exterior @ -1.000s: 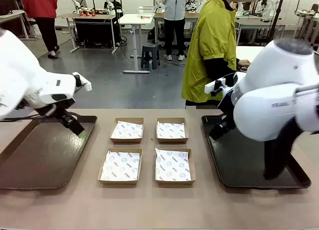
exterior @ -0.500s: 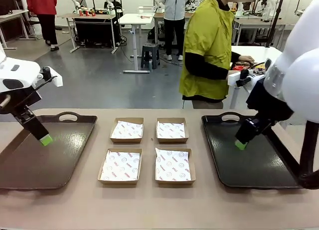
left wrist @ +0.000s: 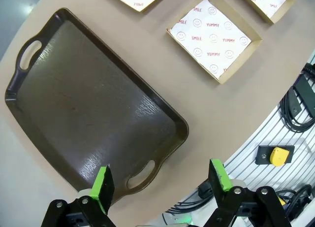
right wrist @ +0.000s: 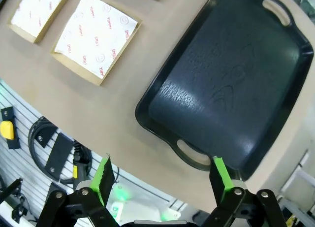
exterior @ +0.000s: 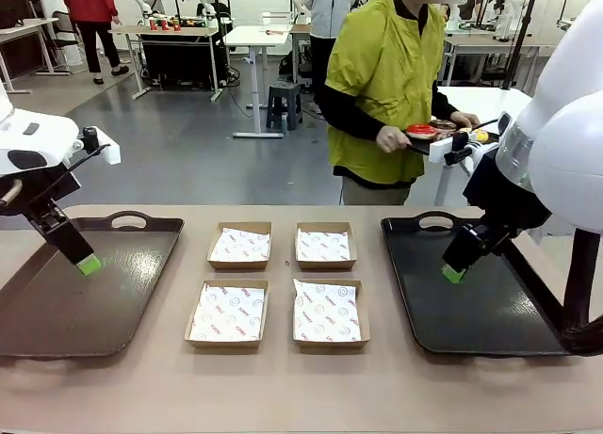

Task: Individually package the donuts and arrange them on the tray.
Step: Pick up one Paper togo box.

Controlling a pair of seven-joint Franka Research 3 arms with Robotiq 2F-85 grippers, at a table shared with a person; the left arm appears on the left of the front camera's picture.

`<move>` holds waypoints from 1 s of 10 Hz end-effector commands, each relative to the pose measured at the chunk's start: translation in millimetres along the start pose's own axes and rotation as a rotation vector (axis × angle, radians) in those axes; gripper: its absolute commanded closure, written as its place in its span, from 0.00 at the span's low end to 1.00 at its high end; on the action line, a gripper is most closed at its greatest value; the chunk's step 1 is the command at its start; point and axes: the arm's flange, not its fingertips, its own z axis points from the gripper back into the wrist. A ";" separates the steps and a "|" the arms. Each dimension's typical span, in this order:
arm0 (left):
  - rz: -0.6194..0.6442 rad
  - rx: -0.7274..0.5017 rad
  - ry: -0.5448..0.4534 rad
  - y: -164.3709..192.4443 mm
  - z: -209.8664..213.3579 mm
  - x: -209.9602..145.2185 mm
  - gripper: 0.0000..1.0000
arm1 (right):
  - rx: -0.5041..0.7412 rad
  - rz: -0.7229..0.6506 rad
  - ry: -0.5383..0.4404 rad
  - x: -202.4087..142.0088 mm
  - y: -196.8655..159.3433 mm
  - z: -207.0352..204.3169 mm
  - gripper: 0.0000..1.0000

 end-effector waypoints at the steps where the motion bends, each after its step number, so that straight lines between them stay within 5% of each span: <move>1: 0.185 -0.382 -0.121 24.2 5.6 0.7 0.00 | 0.234 -0.166 -0.115 -2.5 -22.1 6.6 0.00; 5: 0.596 -1.108 -0.404 95.6 14.7 -31.2 0.00 | 0.865 -0.557 -0.439 -65.8 -113.2 24.7 0.00; 7: 0.743 -1.214 -0.486 123.9 8.1 -68.1 0.00 | 1.073 -0.627 -0.496 -110.6 -145.8 22.3 0.00; 10: 0.901 -1.260 -0.540 152.7 -3.7 -132.3 0.00 | 1.132 -0.682 -0.479 -160.7 -178.8 -2.2 0.00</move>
